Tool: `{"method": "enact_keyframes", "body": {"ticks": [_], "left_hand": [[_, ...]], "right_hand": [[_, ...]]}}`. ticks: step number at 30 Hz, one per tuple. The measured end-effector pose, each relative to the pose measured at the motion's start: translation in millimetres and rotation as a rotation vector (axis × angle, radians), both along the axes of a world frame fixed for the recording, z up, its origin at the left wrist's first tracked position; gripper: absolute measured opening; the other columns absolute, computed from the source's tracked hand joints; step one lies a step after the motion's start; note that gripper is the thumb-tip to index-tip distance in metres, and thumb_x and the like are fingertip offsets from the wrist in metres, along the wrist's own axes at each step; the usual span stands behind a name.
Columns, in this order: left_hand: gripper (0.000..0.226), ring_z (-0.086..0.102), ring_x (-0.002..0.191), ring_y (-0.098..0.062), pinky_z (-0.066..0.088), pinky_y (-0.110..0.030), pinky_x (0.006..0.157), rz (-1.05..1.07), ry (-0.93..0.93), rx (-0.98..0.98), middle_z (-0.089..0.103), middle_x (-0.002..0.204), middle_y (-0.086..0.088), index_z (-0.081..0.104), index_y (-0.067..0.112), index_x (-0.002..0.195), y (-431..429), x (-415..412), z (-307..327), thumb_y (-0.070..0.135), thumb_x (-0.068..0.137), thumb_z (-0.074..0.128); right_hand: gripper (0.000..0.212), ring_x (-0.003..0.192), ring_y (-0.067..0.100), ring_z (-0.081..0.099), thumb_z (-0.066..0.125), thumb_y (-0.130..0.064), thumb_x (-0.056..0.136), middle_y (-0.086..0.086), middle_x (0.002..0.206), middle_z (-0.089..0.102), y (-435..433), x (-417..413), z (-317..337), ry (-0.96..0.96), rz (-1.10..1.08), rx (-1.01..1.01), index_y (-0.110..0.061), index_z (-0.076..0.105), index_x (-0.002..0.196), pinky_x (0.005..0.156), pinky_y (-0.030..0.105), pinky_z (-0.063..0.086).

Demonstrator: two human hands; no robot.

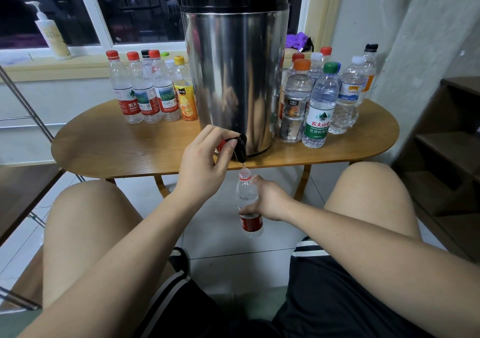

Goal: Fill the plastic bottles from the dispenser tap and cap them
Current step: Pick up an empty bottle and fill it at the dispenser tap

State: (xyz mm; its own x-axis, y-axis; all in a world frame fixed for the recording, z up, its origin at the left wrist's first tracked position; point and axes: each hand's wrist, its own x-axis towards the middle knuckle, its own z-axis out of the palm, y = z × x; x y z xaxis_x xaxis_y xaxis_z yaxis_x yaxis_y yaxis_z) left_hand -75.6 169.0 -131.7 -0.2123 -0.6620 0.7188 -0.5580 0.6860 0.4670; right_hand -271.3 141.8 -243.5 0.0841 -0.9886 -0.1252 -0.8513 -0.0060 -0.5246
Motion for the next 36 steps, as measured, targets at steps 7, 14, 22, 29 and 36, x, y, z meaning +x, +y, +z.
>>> {"method": "enact_keyframes", "body": {"ticks": [7,14,22,29,36], "left_hand": [[0.011,0.064,0.096,-0.01,0.044,-0.012,0.079,0.006,-0.002,-0.002,0.067,0.105,0.007,0.075,0.015,0.117,0.1,0.1,0.1,0.017,0.109,0.066],[0.012,0.064,0.096,-0.012,0.043,-0.012,0.079,0.005,0.0,0.006,0.068,0.105,0.006,0.075,0.015,0.116,-0.6,0.4,0.0,0.018,0.109,0.066],[0.012,0.064,0.097,-0.01,0.045,-0.013,0.078,0.005,-0.006,0.006,0.067,0.106,0.006,0.075,0.015,0.117,-0.3,0.2,0.3,0.018,0.109,0.066],[0.013,0.064,0.098,-0.011,0.045,-0.013,0.079,0.002,-0.008,0.009,0.067,0.107,0.007,0.074,0.016,0.118,0.0,1.0,1.0,0.018,0.11,0.065],[0.012,0.064,0.099,-0.009,0.045,-0.012,0.079,0.001,-0.012,0.002,0.067,0.107,0.008,0.074,0.016,0.118,-2.3,1.2,0.7,0.018,0.109,0.066]], "right_hand": [[0.087,0.104,0.027,0.067,0.097,-0.059,0.067,0.008,0.125,0.067,-0.9,0.0,-0.5,0.0,0.007,0.0,-0.022,0.048,0.129,0.084,0.048,0.064],[0.088,0.107,0.027,0.067,0.096,-0.06,0.067,0.007,0.126,0.069,-2.1,-0.5,-1.1,-0.014,0.007,-0.014,-0.022,0.048,0.13,0.088,0.047,0.063],[0.086,0.106,0.027,0.066,0.097,-0.058,0.068,0.007,0.125,0.068,-2.1,-0.5,-1.7,-0.009,0.018,-0.012,-0.022,0.048,0.129,0.086,0.045,0.063],[0.086,0.108,0.027,0.066,0.097,-0.057,0.07,0.007,0.128,0.068,-2.6,-0.4,-1.2,-0.003,0.02,-0.008,-0.022,0.047,0.13,0.087,0.043,0.062],[0.087,0.109,0.027,0.066,0.096,-0.057,0.07,0.006,0.127,0.068,-1.2,0.7,0.3,-0.008,0.016,-0.01,-0.022,0.047,0.133,0.084,0.04,0.06]]}}
